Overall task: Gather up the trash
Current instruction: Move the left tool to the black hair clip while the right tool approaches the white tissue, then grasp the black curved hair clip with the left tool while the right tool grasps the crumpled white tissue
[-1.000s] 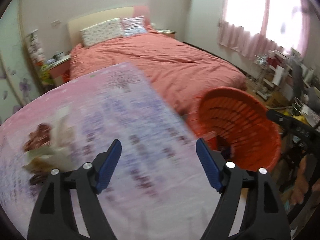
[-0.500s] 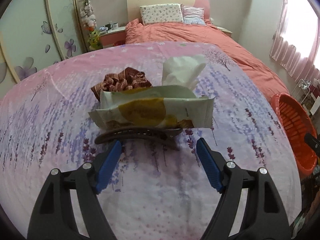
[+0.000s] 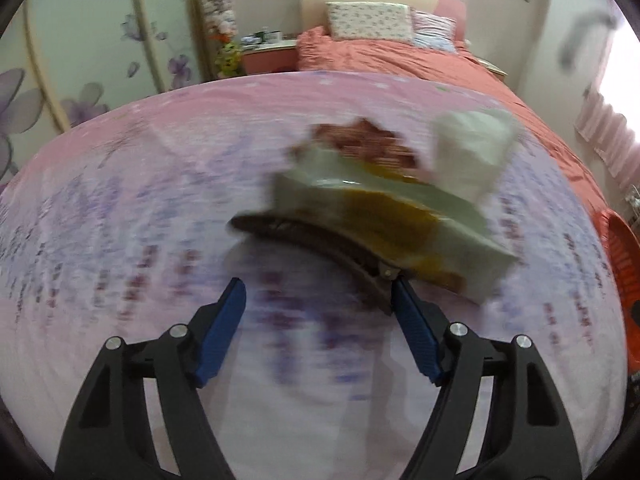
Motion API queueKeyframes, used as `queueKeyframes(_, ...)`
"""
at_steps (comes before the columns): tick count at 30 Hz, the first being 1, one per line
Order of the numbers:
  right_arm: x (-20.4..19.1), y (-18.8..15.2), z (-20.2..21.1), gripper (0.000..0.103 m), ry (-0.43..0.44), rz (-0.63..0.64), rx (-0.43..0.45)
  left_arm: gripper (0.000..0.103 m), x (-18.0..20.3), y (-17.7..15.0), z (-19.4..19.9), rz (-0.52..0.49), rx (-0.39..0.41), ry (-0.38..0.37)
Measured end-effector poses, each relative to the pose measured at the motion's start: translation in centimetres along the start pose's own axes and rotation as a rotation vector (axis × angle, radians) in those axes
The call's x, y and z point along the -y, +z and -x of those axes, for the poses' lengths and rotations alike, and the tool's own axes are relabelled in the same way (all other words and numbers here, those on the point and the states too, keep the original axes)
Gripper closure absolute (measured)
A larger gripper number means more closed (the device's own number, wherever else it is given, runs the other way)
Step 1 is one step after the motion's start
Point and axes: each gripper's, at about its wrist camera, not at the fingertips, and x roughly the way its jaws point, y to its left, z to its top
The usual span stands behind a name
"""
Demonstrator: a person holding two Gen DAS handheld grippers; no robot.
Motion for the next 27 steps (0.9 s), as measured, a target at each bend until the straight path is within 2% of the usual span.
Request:
queueKeyframes(4,-1.2,-0.3,-0.7,0.051,0.014,0.016,-0.013,0.030,-4.3,0.2,0.2,0.055,-0.007,0.028)
queueKeyframes(7,-2.1,-0.4,-1.0,0.050,0.025,0.030,-0.021,0.030,-6.2,0.3,1.3,0.069,0.027,0.007)
queueKeyframes(12,-3.6,-0.7,-1.3,0.051,0.038,0.046,-0.028,0.024,-7.4,0.8,3.2,0.125,0.092,-0.082)
queueKeyframes(16,-4.5,-0.8,-1.5,0.051,0.042,0.060,-0.035,0.024,-6.8,2.2,2.6,0.157,0.084,-0.076)
queueKeyframes(18,-5.0,-0.9,-1.5,0.051,0.043,0.068,-0.036,0.031,-6.2,2.4,1.5,0.159,0.066,-0.049)
queueKeyframes(20,-5.5,-1.0,-1.6,0.050,0.045,0.074,-0.040,0.047,-6.0,2.7,0.0,0.162,0.030,-0.028)
queueKeyframes(21,-5.7,-1.0,-1.6,0.050,0.045,0.076,-0.041,0.050,-6.1,2.8,-0.7,0.169,0.011,-0.030)
queueKeyframes(24,-6.2,-1.1,-1.8,0.050,0.048,0.088,-0.046,0.062,-6.6,3.1,-1.3,0.170,0.007,-0.035)
queueKeyframes(25,-6.3,-1.1,-1.8,0.050,0.049,0.093,-0.048,0.070,-6.7,3.1,-1.3,0.163,0.007,-0.030)
queueKeyframes(27,-6.8,-1.2,-2.0,0.051,0.054,0.103,-0.050,0.075,-7.3,3.4,-1.3,0.138,0.006,0.006)
